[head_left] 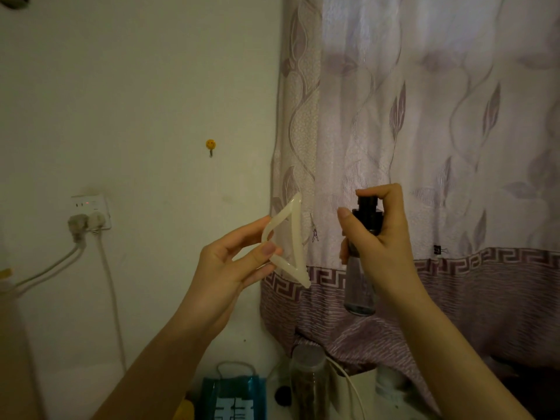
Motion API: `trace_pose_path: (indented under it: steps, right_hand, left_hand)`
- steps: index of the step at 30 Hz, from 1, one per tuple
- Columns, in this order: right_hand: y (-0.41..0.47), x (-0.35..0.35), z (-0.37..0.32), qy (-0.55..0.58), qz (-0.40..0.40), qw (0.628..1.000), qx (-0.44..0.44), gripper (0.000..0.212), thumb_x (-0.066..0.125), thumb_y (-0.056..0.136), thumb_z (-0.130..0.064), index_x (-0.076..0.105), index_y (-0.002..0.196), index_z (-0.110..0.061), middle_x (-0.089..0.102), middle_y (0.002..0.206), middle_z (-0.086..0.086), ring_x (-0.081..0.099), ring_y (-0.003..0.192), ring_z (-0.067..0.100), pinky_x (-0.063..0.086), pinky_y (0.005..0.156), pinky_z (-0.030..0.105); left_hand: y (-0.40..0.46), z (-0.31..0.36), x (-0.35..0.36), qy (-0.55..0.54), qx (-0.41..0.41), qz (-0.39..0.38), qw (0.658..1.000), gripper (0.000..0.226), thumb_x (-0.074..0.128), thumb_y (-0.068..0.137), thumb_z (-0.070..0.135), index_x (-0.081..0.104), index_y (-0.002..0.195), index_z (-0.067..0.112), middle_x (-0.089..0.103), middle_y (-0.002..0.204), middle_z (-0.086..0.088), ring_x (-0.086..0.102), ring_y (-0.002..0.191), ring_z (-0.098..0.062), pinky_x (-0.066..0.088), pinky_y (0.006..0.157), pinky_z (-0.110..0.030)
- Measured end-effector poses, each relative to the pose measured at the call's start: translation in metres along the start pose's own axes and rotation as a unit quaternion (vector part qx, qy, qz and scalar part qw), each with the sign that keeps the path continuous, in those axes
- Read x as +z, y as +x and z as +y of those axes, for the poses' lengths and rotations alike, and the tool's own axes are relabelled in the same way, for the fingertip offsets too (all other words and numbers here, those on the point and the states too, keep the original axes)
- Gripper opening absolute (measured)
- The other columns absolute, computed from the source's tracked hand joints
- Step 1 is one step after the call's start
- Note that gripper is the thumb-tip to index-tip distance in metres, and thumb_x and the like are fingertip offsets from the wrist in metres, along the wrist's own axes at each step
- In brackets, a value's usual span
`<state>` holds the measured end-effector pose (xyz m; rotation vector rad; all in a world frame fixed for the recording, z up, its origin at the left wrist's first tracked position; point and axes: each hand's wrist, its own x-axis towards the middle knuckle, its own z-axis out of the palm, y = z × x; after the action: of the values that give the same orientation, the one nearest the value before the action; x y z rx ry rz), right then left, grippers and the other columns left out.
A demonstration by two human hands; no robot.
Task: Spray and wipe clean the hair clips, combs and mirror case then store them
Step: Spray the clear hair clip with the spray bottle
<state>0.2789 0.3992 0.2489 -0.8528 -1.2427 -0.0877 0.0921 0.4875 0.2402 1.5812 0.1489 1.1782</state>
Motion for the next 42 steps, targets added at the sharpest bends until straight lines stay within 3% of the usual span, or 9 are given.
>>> trace_pose_path:
  steps: [14, 17, 20, 27, 31, 37, 42]
  right_hand:
    - [-0.021, -0.009, 0.006, 0.016, -0.016, 1.000, 0.000, 0.025, 0.063, 0.088, -0.017, 0.047, 0.104, -0.028, 0.054, 0.066, -0.004, 0.054, 0.046, 0.023, 0.052, 0.048, 0.040]
    - [-0.028, -0.008, 0.010, 0.025, 0.000, 1.000, 0.000, 0.025, 0.063, 0.085, -0.021, 0.049, 0.102, -0.031, 0.054, 0.070, -0.006, 0.054, 0.046, 0.020, 0.052, 0.047, 0.036]
    - [-0.033, -0.008, 0.016, 0.024, 0.004, 1.000, 0.006, 0.026, 0.062, 0.088, -0.014, 0.049, 0.101, -0.031, 0.055, 0.068, -0.008, 0.053, 0.044, 0.015, 0.051, 0.046, 0.034]
    - [-0.042, -0.002, 0.020, -0.009, -0.009, 1.000, 0.024, 0.023, 0.063, 0.085, -0.022, 0.044, 0.099, -0.025, 0.056, 0.059, -0.003, 0.053, 0.043, 0.018, 0.048, 0.045, 0.043]
    - [-0.043, 0.002, 0.022, -0.022, -0.008, 0.999, 0.033, 0.022, 0.063, 0.088, -0.015, 0.043, 0.094, -0.021, 0.055, 0.058, -0.002, 0.053, 0.043, 0.021, 0.048, 0.046, 0.049]
    - [-0.045, 0.003, 0.023, -0.001, -0.041, 0.998, 0.050, 0.026, 0.063, 0.088, -0.014, 0.047, 0.101, -0.028, 0.054, 0.061, -0.003, 0.052, 0.045, 0.020, 0.048, 0.046, 0.042]
    - [-0.042, 0.002, 0.014, 0.042, -0.056, 0.995, 0.069, 0.048, 0.069, 0.076, -0.030, 0.048, 0.119, -0.039, 0.058, 0.071, 0.002, 0.058, 0.052, 0.025, 0.056, 0.053, 0.044]
  left_hand:
    - [-0.001, -0.001, 0.004, 0.006, 0.019, 0.040, 0.999, 0.045, 0.077, 0.057, 0.036, 0.074, 0.102, 0.035, 0.072, 0.109, 0.004, 0.069, 0.102, -0.020, 0.057, 0.074, -0.024]
    - [-0.001, -0.002, 0.003, -0.016, 0.038, 0.069, 0.997, 0.043, 0.076, 0.058, 0.035, 0.074, 0.101, 0.034, 0.072, 0.109, 0.004, 0.069, 0.102, -0.020, 0.056, 0.075, -0.024]
    - [-0.002, -0.002, 0.002, -0.035, 0.047, 0.088, 0.994, 0.042, 0.076, 0.056, 0.036, 0.075, 0.098, 0.037, 0.072, 0.109, 0.006, 0.069, 0.101, -0.019, 0.056, 0.075, -0.022]
    - [-0.004, -0.004, 0.001, -0.023, 0.047, 0.093, 0.994, 0.040, 0.075, 0.058, 0.036, 0.074, 0.097, 0.039, 0.072, 0.109, 0.007, 0.069, 0.102, -0.018, 0.056, 0.076, -0.023]
    - [-0.006, -0.005, -0.001, -0.026, 0.042, 0.089, 0.995, 0.040, 0.075, 0.059, 0.034, 0.074, 0.099, 0.037, 0.072, 0.109, 0.006, 0.069, 0.102, -0.019, 0.057, 0.077, -0.024]
    - [-0.006, -0.006, -0.008, -0.004, 0.029, 0.081, 0.996, 0.042, 0.076, 0.056, 0.037, 0.074, 0.098, 0.037, 0.072, 0.108, 0.004, 0.069, 0.100, -0.019, 0.057, 0.073, -0.024]
    - [-0.009, -0.009, -0.010, 0.055, -0.003, 0.007, 0.998, 0.041, 0.075, 0.059, 0.036, 0.074, 0.099, 0.039, 0.072, 0.109, 0.006, 0.069, 0.101, -0.019, 0.057, 0.073, -0.024]
